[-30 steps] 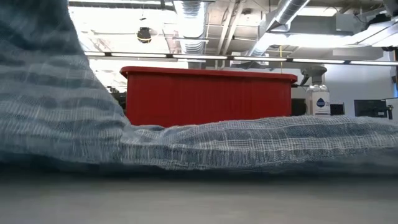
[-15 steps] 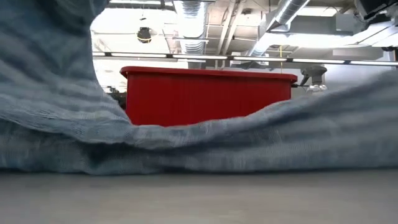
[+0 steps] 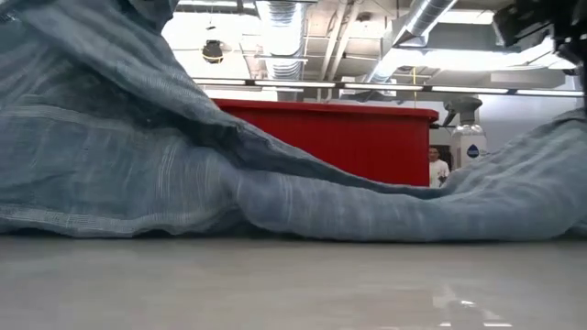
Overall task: Fold Laundry from Bin
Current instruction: Fold the blue polo shirt
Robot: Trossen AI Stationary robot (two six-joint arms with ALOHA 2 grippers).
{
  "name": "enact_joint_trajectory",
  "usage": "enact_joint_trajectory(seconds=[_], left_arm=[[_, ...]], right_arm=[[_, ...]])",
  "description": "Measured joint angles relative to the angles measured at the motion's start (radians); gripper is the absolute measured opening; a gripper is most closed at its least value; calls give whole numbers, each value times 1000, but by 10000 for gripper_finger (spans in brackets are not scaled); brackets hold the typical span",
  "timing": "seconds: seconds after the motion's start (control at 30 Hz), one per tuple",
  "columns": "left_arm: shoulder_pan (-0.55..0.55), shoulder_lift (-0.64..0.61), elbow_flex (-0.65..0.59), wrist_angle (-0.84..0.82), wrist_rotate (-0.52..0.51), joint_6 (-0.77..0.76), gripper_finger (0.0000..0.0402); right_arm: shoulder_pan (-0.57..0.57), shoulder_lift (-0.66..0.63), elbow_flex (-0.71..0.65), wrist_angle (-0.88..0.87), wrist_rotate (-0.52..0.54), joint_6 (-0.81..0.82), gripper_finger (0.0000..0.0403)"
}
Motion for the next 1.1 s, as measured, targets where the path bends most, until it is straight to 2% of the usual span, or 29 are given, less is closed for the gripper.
enact_joint_trajectory(seconds=[0.27, 0.6, 0.7, 0.83, 0.93, 1.1], left_arm=[[47, -148, -117, 0, -79, -4, 0], [156, -235, -130, 0, -127, 378, 0], [188, -234, -130, 1, -130, 439, 0], [209, -234, -143, 5, -135, 453, 0], [216, -244, -214, 41, -129, 438, 0], [213, -272, -387, 245, -47, 453, 0]], right_arm=[[-83, -11, 0, -17, -4, -90, 17], [-200, -11, 0, -46, 21, -89, 17], [-235, -29, 0, -61, 61, -76, 17], [-282, -59, 0, -61, 63, -79, 17], [-321, -69, 0, -60, 63, -98, 17], [-346, -60, -2, -61, 60, -149, 17]])
